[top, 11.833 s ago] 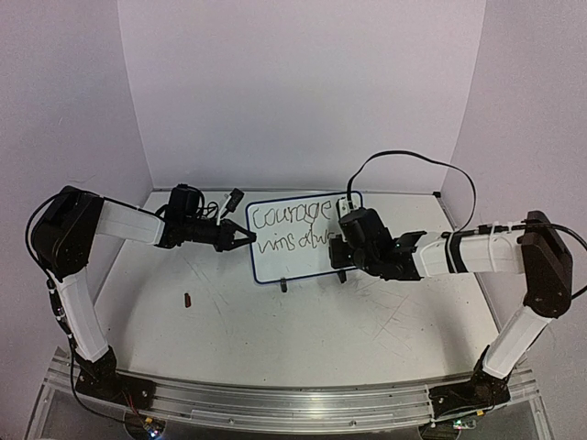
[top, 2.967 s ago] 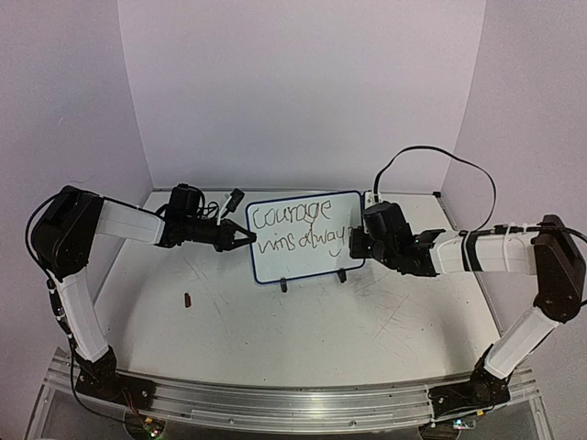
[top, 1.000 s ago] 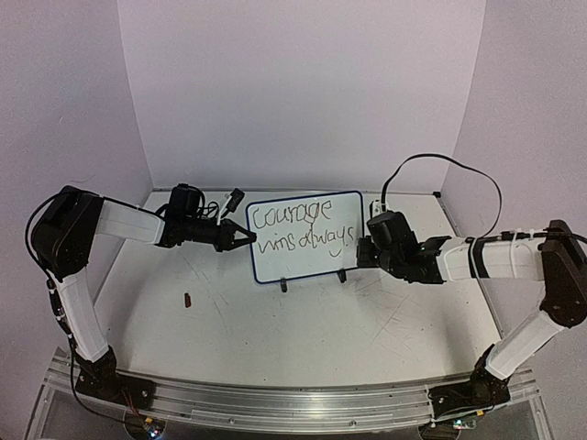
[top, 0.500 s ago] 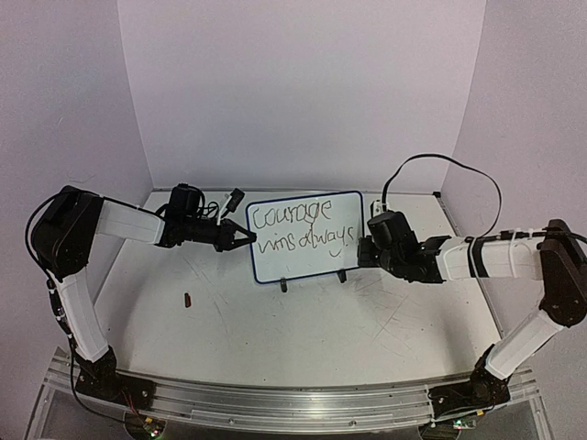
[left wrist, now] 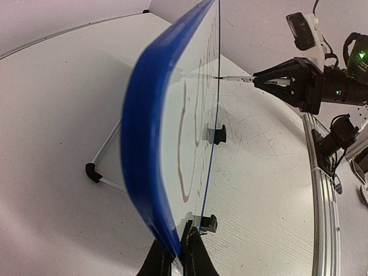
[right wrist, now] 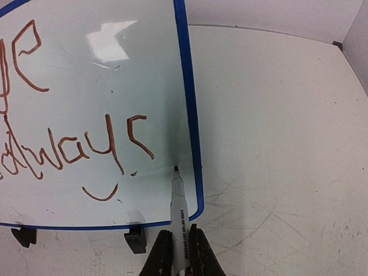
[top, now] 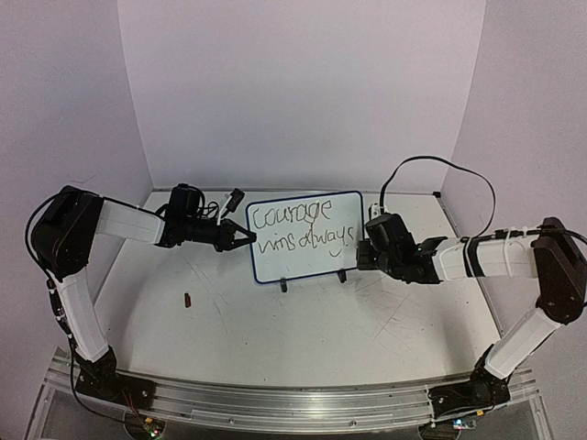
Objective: Write a sentence on the whiteboard
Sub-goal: Write a sentence on the whiteboard, then pick up the pen cap from the center of the board, then insert the pen cap into the whiteboard marker, then put down the whiteboard marker at the center of the board.
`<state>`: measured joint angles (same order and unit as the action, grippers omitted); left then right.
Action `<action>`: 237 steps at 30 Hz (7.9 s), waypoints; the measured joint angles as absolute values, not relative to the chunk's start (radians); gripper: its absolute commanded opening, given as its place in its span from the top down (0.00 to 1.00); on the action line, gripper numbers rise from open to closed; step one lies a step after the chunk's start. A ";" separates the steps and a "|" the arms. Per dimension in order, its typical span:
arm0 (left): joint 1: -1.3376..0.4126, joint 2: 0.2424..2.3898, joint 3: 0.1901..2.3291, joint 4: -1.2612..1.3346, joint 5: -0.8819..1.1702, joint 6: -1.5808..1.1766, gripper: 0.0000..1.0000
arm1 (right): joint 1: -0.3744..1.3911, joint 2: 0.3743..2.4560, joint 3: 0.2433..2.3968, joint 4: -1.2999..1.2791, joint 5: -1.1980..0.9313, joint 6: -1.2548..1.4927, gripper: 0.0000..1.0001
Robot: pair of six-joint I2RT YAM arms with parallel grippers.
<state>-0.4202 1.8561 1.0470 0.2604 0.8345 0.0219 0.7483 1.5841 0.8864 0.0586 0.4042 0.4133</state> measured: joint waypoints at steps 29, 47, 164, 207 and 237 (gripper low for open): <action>-0.418 1.777 1.071 0.114 0.542 0.056 0.47 | 0.747 1.142 0.744 0.022 0.427 0.280 1.00; -0.452 1.308 0.873 -0.505 0.073 -0.595 0.30 | 0.747 1.148 0.739 0.089 0.240 0.157 1.00; -1.008 1.475 0.674 0.551 -0.224 0.663 1.00 | 0.868 1.612 1.406 -0.427 -0.360 0.417 1.00; -1.145 1.462 0.690 0.242 -0.529 0.717 1.00 | 0.928 1.856 1.483 -0.377 -0.463 0.525 1.00; -1.256 1.357 0.642 0.106 -0.532 -0.011 1.00 | 0.838 1.014 1.212 -0.331 0.105 0.325 0.10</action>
